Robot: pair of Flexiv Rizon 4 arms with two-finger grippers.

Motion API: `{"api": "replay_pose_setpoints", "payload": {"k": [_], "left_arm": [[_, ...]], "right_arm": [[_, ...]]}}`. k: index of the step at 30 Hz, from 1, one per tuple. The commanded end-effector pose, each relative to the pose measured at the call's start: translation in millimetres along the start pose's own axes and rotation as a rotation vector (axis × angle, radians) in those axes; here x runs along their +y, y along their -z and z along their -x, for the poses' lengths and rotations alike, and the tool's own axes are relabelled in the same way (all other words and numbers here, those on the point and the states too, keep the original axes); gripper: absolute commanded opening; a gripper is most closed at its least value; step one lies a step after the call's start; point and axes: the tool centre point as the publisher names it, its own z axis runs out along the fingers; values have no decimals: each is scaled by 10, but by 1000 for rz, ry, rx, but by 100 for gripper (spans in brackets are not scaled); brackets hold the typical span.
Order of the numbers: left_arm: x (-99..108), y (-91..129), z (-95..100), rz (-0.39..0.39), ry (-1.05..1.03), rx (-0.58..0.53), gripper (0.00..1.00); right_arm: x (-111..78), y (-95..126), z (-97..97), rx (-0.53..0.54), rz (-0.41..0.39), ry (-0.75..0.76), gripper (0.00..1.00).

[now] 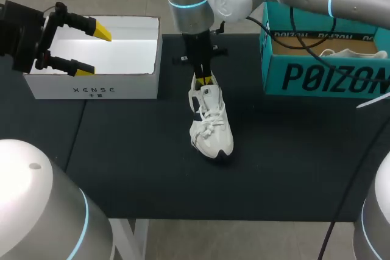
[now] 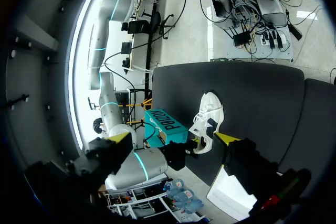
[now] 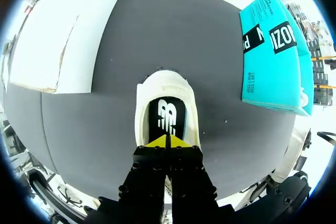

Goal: Take the shoe out of the shoebox, open the shoe tongue, remove and reinsert the insole, then place the shoe into the shoebox

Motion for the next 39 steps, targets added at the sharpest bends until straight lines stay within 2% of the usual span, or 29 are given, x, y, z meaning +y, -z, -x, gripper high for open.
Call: {"api": "replay_pose_setpoints", "payload": {"k": [1,7,18,19,20,22,23,25,28,30,39], "left_arm": [[10,-2,4,-2,-1,3,100],[10,-2,4,-2,-1,3,100],[10,-2,4,-2,-1,3,100],[10,-2,4,-2,-1,3,100],[10,-2,4,-2,-1,3,100],[10,-2,4,-2,-1,3,100],[10,-2,4,-2,-1,3,100],[10,-2,4,-2,-1,3,100],[10,-2,4,-2,-1,3,100],[10,-2,4,-2,-1,3,100],[10,-2,4,-2,-1,3,100]], "right_arm": [[-7,-19,11,7,2,0,0],[-7,-19,11,7,2,0,0],[-88,-259,3,20,-65,-30,0],[-90,-262,3,23,-66,-34,7],[-91,-266,4,24,-67,-34,30],[-95,-283,5,28,-73,-42,57],[-98,-295,5,29,-75,-44,76],[-101,-303,7,30,-80,-49,74],[-108,-292,9,36,-83,-53,80],[-111,-258,2,36,-81,-53,100],[-179,-175,-30,40,-81,-47,100]]}}
